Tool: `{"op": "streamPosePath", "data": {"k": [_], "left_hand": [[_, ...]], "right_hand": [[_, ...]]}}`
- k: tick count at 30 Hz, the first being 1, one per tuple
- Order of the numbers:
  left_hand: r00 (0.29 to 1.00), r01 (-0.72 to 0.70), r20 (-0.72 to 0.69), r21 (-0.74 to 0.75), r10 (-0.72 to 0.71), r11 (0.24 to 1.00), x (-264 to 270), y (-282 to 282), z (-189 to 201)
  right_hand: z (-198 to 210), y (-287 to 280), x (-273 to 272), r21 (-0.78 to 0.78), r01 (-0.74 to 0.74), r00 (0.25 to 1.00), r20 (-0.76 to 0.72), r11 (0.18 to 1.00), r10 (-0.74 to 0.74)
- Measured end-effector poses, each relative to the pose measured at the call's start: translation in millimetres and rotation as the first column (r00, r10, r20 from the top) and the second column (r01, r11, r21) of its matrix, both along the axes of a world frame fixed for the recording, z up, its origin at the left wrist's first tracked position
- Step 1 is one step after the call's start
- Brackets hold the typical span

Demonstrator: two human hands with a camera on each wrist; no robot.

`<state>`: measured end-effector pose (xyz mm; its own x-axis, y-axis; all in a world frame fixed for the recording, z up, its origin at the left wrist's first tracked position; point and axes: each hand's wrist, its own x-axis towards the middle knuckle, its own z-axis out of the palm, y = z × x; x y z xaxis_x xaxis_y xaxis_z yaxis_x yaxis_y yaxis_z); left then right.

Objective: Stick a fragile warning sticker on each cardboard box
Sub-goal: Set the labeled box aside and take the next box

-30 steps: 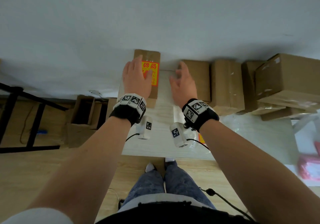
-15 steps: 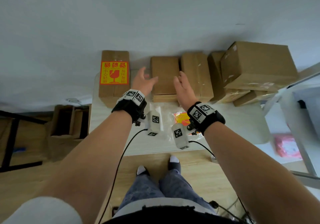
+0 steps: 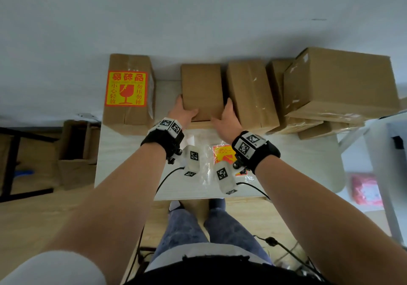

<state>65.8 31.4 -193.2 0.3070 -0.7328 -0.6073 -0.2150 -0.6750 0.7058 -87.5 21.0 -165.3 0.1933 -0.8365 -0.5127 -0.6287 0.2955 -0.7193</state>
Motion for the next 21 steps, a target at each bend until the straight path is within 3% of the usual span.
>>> {"op": "streamPosePath", "data": {"k": [3,9,15,18,21], "left_hand": [[0.999,-0.039,-0.03,-0.02,0.038,0.999,-0.6,-1.6,14.1],[0.956,-0.248,-0.167,-0.026,0.241,0.968,-2.5,9.8,41.2],[0.944,-0.317,-0.112,-0.062,0.309,0.946,-10.5,18.6,65.9],[0.942,-0.334,-0.077,-0.158,0.325,0.929,-13.0,21.7,75.9],[0.952,-0.303,-0.012,-0.15,0.305,0.941,-13.3,27.2,80.6]], "right_hand": [[-2.0,-3.9,-3.0,-0.101,-0.042,0.998,-0.041,0.994,0.038],[18.5,-4.9,-7.5,-0.288,0.049,0.995,0.099,0.956,-0.021],[44.1,-7.1,-1.7,-0.48,0.021,0.984,0.165,0.877,0.067],[54.0,-2.5,-3.2,-0.477,0.047,0.968,0.238,0.878,0.077],[62.0,5.9,-4.3,-0.494,0.021,0.956,0.263,0.869,0.126]]}}
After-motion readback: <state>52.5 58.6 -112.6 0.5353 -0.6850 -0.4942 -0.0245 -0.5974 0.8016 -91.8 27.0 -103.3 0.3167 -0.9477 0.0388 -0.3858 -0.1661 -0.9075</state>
